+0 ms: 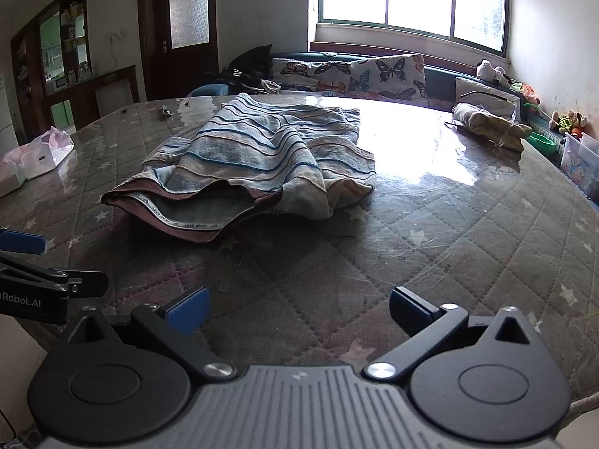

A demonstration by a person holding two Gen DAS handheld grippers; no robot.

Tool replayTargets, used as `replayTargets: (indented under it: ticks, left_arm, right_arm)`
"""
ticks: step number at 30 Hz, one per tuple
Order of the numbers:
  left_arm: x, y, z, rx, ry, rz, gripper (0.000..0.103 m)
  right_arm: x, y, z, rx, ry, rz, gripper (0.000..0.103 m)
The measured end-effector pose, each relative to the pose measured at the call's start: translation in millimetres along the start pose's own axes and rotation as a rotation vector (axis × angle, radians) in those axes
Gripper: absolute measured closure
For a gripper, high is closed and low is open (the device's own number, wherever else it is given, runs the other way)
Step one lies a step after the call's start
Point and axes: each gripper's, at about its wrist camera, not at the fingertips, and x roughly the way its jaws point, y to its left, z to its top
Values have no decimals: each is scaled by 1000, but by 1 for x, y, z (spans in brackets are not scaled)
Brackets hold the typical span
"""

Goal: Fold towel
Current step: 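Move both grippers toward the crumpled striped towel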

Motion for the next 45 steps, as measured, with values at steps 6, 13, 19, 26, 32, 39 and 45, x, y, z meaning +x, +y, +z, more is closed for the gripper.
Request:
replayTargets:
  ticks: [6,13,19,26,32,39,45]
  left_arm:
    - [0,-2,-2,-5,4,-2,0]
    - [6,-5,-1,0,24,-6,0]
    - [4,-5,-1,2,28,-7,0]
    - [5,-6,2,11,37,-12,0]
    - [6,-6,3,14,43,-14,0]
    - [7,-7,5,16,48,-16,0]
    - [8,-7,7,16,52,-19,0]
  right_arm:
    - [1,1,-2,3,-3,7,0]
    - [3,2,-1,2,4,13,0]
    - [3,4,0,-1,8,16,0]
    - [5,5,2,-3,14,19,0]
    - [7,5,3,-4,20,22,0]
    - [9,6,5,-5,24,25,0]
    - [12,6,6,-6,31,26,0]
